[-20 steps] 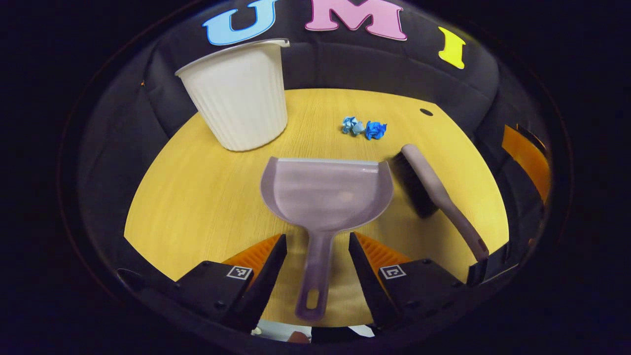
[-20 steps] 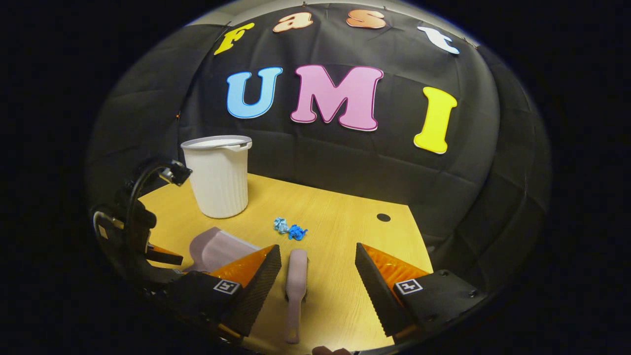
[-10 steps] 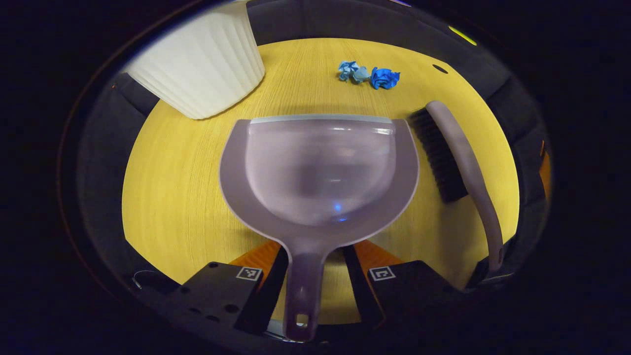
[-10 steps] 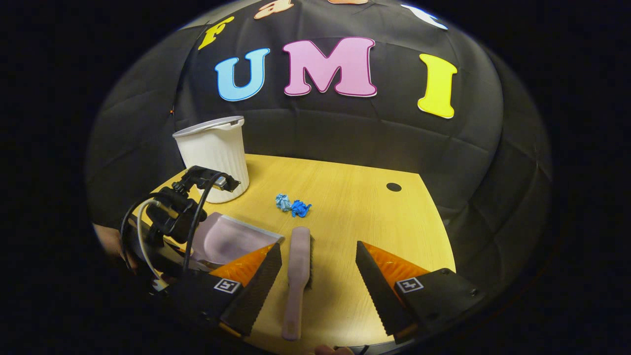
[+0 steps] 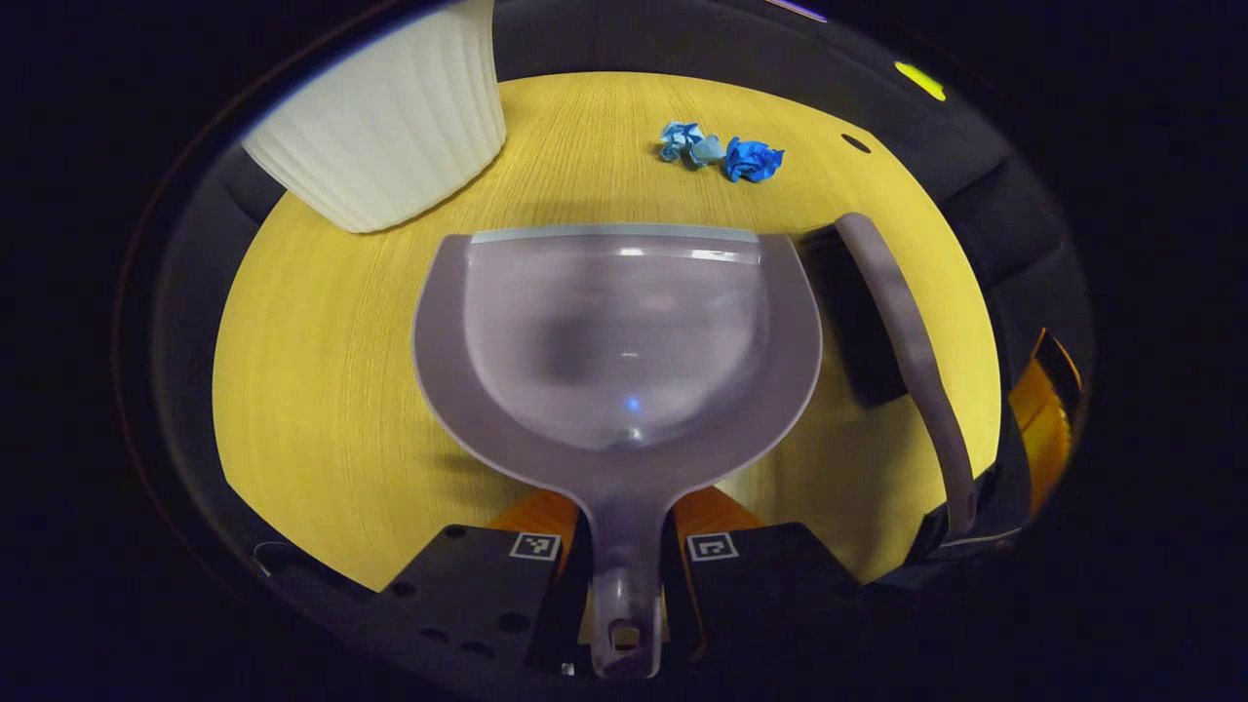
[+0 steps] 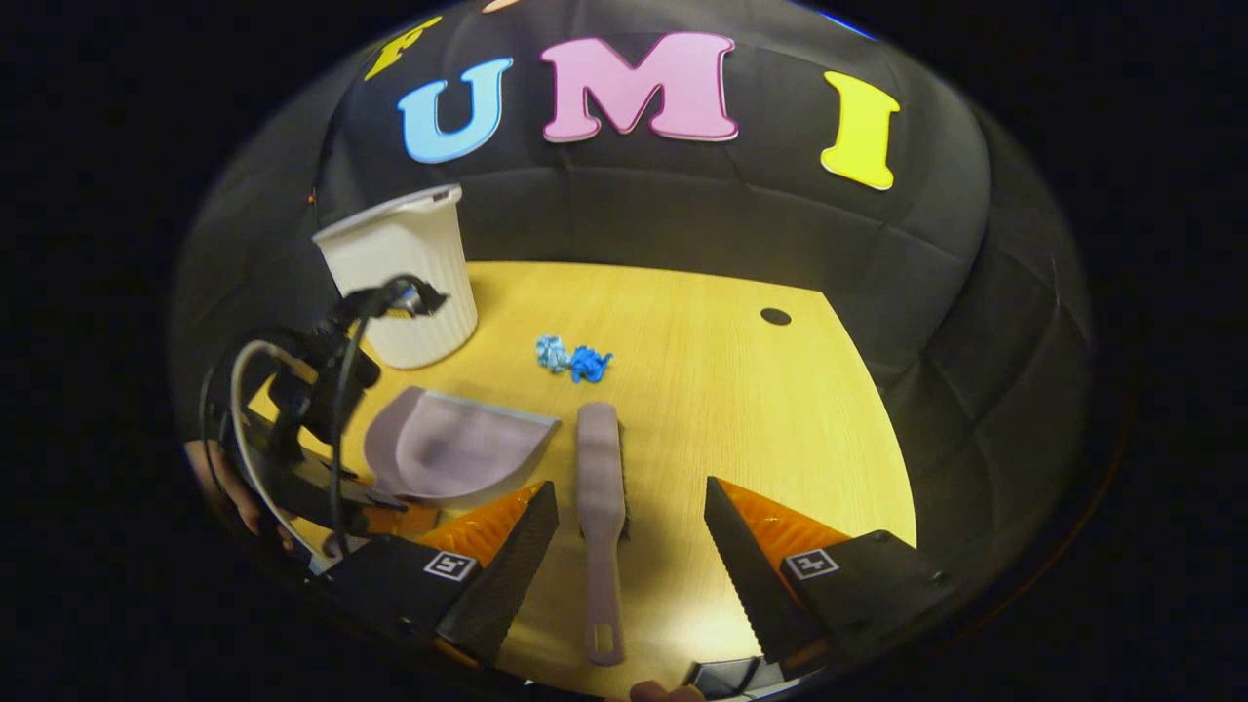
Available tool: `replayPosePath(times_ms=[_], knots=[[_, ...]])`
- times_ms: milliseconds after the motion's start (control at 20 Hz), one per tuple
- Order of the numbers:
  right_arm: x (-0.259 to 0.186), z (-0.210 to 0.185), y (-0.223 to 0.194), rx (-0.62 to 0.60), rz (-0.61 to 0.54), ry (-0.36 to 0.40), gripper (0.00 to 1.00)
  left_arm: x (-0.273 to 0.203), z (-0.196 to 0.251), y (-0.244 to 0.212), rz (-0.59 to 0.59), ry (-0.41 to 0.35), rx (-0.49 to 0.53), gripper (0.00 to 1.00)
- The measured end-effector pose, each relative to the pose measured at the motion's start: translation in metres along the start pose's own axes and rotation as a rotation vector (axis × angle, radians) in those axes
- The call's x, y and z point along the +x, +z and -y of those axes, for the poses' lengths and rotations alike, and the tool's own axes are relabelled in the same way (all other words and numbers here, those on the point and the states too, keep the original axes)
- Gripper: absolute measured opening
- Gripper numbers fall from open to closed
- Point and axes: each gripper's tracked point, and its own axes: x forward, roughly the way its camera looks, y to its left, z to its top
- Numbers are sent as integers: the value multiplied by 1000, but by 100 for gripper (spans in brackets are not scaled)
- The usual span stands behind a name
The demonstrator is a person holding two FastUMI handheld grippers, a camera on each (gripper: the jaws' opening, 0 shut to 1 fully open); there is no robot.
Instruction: Pick up the small broom and dustpan from the desktop, sweep the trash into the dustpan with the broom, and then empty the trash into the garbage bin.
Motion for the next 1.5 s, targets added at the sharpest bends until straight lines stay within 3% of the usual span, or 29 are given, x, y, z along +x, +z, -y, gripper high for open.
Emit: replayPosePath(times_ms=[200,450,500,700,750,800,850,1000,1050,1100,1150,1300,1350,1400,1500], knots=[[13,7,-46,30,-273,-52,99,-2,-11,-5,15,-33,61,31],[32,-9,-82,19,-527,-43,96,-2,-16,-8,43,-99,79,31],[29,-5,-83,12,-551,-55,100,-3,-14,-8,46,-118,77,31],[27,-4,-93,13,-657,-83,96,-3,-13,-6,65,-163,88,31],[27,-1,-93,10,-673,-106,88,-4,-14,-6,68,-172,92,31],[33,1,-91,18,-668,-118,88,-3,-14,-5,67,-176,99,30],[37,-2,-88,42,-662,-116,67,-3,-16,-4,67,-177,107,31],[47,-11,-87,84,-679,-83,59,-3,-16,-2,50,-185,104,31],[46,-14,-77,88,-671,-67,29,-4,-18,-1,47,-185,113,31],[53,-13,-79,85,-667,-68,35,-4,-20,1,43,-177,127,31],[53,-14,-73,78,-668,-50,28,-3,-23,3,41,-164,144,31],[74,6,-45,64,-594,-89,28,-6,-34,15,44,-142,231,31],[82,13,-35,64,-591,-88,21,-6,-38,18,34,-140,266,30],[88,17,-28,65,-599,-78,28,-8,-43,23,28,-136,309,31],[106,34,-12,42,-608,-83,28,-9,-57,35,15,-101,412,31]])
